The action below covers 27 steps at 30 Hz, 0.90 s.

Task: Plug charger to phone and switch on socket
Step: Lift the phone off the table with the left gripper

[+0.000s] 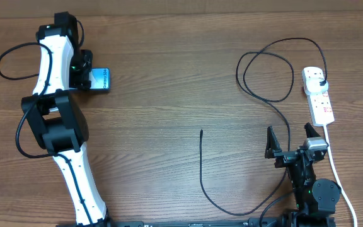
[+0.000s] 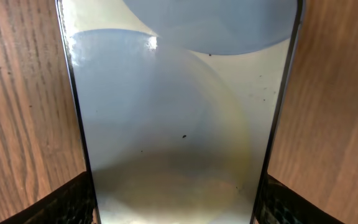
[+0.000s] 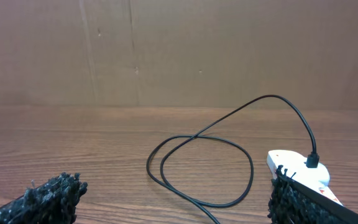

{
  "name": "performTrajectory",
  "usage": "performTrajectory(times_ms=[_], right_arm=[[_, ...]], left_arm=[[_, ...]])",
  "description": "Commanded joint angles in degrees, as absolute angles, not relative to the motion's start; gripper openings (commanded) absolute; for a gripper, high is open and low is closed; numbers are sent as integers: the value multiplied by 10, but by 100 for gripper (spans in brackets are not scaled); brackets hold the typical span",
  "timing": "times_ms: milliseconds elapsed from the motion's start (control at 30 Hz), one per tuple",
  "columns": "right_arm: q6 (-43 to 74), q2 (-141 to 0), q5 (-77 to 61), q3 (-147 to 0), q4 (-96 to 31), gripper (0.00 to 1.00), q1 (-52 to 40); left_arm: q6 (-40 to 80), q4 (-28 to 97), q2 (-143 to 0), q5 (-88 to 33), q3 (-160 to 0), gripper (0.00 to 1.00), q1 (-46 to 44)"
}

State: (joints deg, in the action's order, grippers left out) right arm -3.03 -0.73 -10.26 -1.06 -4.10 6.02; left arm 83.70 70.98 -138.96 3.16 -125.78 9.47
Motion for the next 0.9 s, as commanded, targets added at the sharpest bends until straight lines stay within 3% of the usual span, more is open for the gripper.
performTrajectory(times_ms=[0,867], right_arm=[[-33,-2,-103,-4,-38,100,64],[-33,-2,-103,-4,-38,100,64]], left_arm=[[812,703,-1387,14,-1282,5,94],[637,613,-1387,-77,-1284,4,72]])
